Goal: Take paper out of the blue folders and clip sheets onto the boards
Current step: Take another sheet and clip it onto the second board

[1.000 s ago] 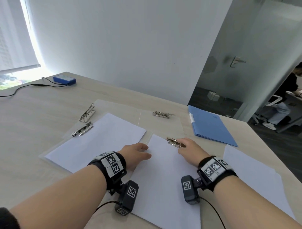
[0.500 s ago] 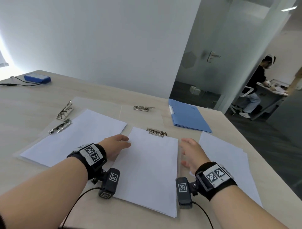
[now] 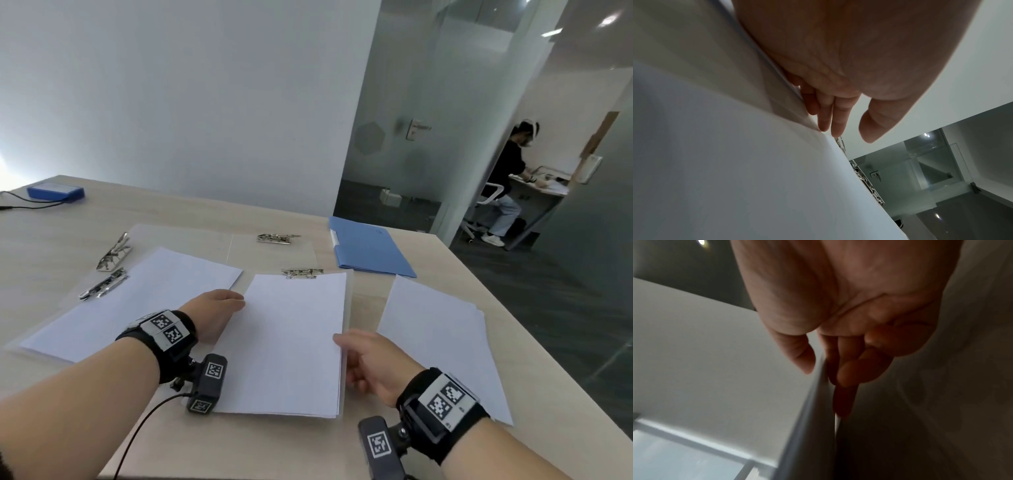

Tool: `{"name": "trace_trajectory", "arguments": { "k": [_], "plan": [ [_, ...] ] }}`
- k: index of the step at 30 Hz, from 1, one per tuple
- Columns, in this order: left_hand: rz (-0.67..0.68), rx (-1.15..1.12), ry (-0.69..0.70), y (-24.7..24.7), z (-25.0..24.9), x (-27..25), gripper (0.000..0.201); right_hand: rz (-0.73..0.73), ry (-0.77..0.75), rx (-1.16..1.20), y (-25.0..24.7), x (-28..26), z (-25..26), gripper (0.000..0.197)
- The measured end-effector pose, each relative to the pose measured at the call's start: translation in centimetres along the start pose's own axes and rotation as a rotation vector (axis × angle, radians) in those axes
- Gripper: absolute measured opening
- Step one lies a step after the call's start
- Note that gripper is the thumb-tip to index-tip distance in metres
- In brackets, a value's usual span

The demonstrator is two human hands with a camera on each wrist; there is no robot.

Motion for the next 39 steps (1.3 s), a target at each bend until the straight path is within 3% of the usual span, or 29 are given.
{"name": "trace_trajectory", "arguments": {
  "k": [3,7,11,15,18,22,25,28,31,35,39],
  "plan": [
    [-0.030,-0.047,0.016,0.0,-0.7,-0.9,0.023,0.051,-0.032,-0.024,1.4,-0.9,-0.1,0.023],
    [-0.075,-0.071,0.124,0.6,-2.9,-3.6,0.016,0.051,-0.144,0.149,1.0,-1.6,1.3,0.037],
    [-0.051,-0.209,0.248,1.5,-4.9,-7.0,0.015,-0.066,-0.246,0.399,-2.0,-2.4,3.1,0.035],
    [-0.017,-0.438,0.257,2.0,-5.9,-9.3,0.016,-0.154,-0.340,0.534,-4.9,-3.5,4.0,0.030],
    [0.052,-0.492,0.192,2.8,-5.9,-9.9,0.023,-0.225,-0.423,0.576,-6.8,-4.2,4.5,0.031],
    [0.256,-0.374,-0.058,4.6,-4.5,-9.8,0.058,-0.314,-0.442,0.625,-8.4,-4.7,3.8,0.023],
    [0.303,-0.505,-0.103,5.4,-4.7,-8.8,0.060,-0.314,-0.434,0.642,-9.0,-4.9,3.0,0.026],
    [0.171,-0.589,-0.020,5.5,-6.2,-7.7,0.043,-0.301,-0.403,0.620,-9.4,-4.9,2.3,0.022],
    [0.074,-0.439,0.128,5.9,-7.6,-7.1,0.023,-0.344,-0.361,0.611,-10.0,-4.5,1.5,0.018],
    [0.066,-0.108,0.301,6.5,-8.7,-7.5,0.048,-0.386,-0.318,0.631,-10.5,-4.2,0.9,0.020],
    [0.328,-0.207,0.378,7.0,-9.5,-8.1,0.084,-0.320,-0.366,0.628,-10.5,-4.0,1.3,0.025]
  ]
}}
Point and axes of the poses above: each hand's wrist, its own x-axis towards the middle knuckle, its own y-axis out of the palm, z = x × y, the point moved 4 cm from there along x, towards the middle knuckle, and after that the axes turned 2 degrees about -x, right-handed, at the moved point
